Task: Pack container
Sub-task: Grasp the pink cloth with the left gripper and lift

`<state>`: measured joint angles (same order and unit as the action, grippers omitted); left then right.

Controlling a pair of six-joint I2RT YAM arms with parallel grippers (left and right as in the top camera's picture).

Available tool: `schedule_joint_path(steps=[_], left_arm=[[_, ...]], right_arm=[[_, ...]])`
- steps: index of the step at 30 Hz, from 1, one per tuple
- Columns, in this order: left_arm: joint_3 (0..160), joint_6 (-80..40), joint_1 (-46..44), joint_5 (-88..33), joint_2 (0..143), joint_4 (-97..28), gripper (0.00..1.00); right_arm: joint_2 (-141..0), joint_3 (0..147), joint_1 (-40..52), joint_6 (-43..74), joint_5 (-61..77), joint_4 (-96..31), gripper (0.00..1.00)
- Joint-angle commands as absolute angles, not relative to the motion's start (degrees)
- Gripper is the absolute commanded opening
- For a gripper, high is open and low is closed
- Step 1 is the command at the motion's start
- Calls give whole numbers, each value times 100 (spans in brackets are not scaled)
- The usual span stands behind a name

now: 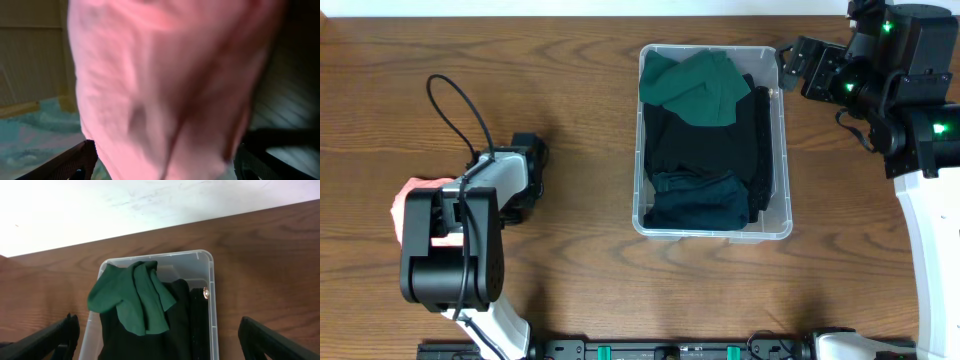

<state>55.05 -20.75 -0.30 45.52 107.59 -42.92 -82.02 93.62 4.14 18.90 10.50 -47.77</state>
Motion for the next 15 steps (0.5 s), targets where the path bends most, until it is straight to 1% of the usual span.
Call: schedule_joint_path(steps=[1, 4, 8, 10, 12, 13, 15], left_arm=[[5280, -1879, 342, 4689, 10818, -3881, 88], [5140, -1479, 661, 4604, 10818, -3413, 88], [5133, -1457, 956, 4303, 10818, -3188, 88], [5133, -1393, 1031, 4219, 10818, -3114, 84], [5133, -1396, 1050, 4204, 10818, -3076, 76], [5133, -1398, 1055, 4195, 10818, -3044, 67], [5133, -1396, 1057, 4101, 10818, -2987, 56]], right_arm=[[-8176, 9373, 377, 1927, 1037, -4781, 99], [-8176, 9373, 377, 1927, 1037, -4781, 99], [-8176, 9373, 377, 1927, 1037, -4781, 99], [-8176, 9373, 377, 1927, 1037, -4781, 99], [-8176, 9373, 377, 1925, 1037, -4781, 99], [-8176, 9373, 375, 1927, 1037, -4781, 99], [-8176, 9373, 375, 1925, 1037, -4781, 99]])
